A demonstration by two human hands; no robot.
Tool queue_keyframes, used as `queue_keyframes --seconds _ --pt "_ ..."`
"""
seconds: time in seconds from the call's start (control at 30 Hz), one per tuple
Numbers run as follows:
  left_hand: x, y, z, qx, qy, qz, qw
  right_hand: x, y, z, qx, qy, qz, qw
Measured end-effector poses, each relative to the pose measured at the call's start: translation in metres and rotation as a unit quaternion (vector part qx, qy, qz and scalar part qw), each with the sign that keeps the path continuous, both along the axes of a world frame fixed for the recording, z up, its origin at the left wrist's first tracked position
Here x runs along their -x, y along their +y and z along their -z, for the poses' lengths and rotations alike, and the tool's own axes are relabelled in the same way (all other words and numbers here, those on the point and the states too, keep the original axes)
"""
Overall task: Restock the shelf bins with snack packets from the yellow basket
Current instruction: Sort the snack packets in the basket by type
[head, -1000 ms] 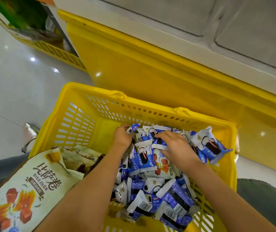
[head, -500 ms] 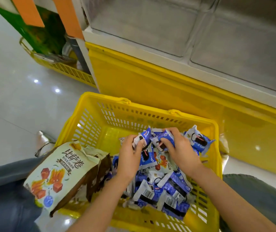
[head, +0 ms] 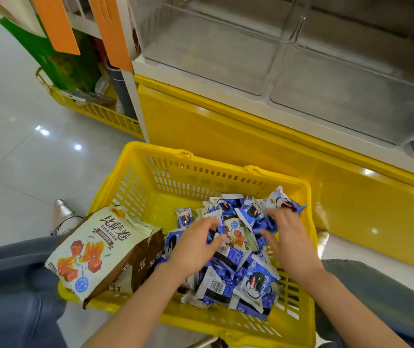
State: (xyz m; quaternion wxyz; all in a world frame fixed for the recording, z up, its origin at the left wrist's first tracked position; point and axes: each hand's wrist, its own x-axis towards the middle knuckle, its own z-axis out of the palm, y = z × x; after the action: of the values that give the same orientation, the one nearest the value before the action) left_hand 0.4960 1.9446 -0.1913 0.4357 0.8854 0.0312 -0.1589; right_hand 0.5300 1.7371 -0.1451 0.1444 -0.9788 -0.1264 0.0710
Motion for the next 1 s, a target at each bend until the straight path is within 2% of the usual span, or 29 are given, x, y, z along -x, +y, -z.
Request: queue_keyframes --seconds 0.07,0.1,0.2,0.27,0.37,0.5,0.57,0.63,0.73,0.8,0.87,0.93,1.0 --pt "-0.02 0.001 0.006 0.003 0.0 -0.041 0.999 -0.02 -0.002 -0.006 0.007 -0.116 0.039 0.992" --pt "-0.029 0.001 0.011 -0.012 0.014 -0.041 0.999 -0.03 -0.004 -0.008 0.019 -0.124 0.057 0.991" --pt "-0.048 0.002 0.028 -0.017 0.121 -0.018 0.992 -0.052 -0.012 -0.003 0.06 -0.013 0.095 0.994" --pt "-0.052 0.002 0.038 -0.008 0.173 -0.005 0.985 -0.059 -0.014 0.004 0.091 0.049 0.085 0.991" --pt "-0.054 0.005 0.048 -0.074 0.147 0.032 0.986 -0.063 -0.012 0.01 0.089 0.076 0.065 0.991" --pt "-0.052 0.008 0.05 -0.12 0.113 0.061 0.985 -0.061 -0.014 0.011 0.045 0.032 0.059 0.997" --pt "-0.05 0.008 0.047 -0.091 0.1 0.037 0.99 -0.058 -0.014 0.006 0.007 0.009 0.065 0.998" --pt "-0.049 0.008 0.039 -0.003 0.075 -0.042 0.996 -0.054 -0.013 0.0 -0.027 -0.011 0.065 0.997" --pt "-0.05 0.006 0.017 0.094 0.021 -0.15 0.984 -0.048 -0.006 -0.013 -0.106 -0.019 0.07 0.992" --pt "-0.048 0.005 0.001 0.138 -0.022 -0.163 0.977 -0.041 0.002 -0.021 -0.158 0.039 0.062 0.985" --pt "-0.04 0.002 -0.012 0.168 -0.033 -0.134 0.976 -0.028 0.007 -0.021 -0.156 0.126 0.017 0.98" --pt "-0.026 0.0 -0.017 0.175 -0.02 -0.06 0.982 -0.011 0.01 -0.015 -0.127 0.205 -0.019 0.97" --pt "-0.01 -0.002 -0.015 0.136 0.013 0.019 0.991 0.004 0.008 -0.007 -0.092 0.27 -0.03 0.958"
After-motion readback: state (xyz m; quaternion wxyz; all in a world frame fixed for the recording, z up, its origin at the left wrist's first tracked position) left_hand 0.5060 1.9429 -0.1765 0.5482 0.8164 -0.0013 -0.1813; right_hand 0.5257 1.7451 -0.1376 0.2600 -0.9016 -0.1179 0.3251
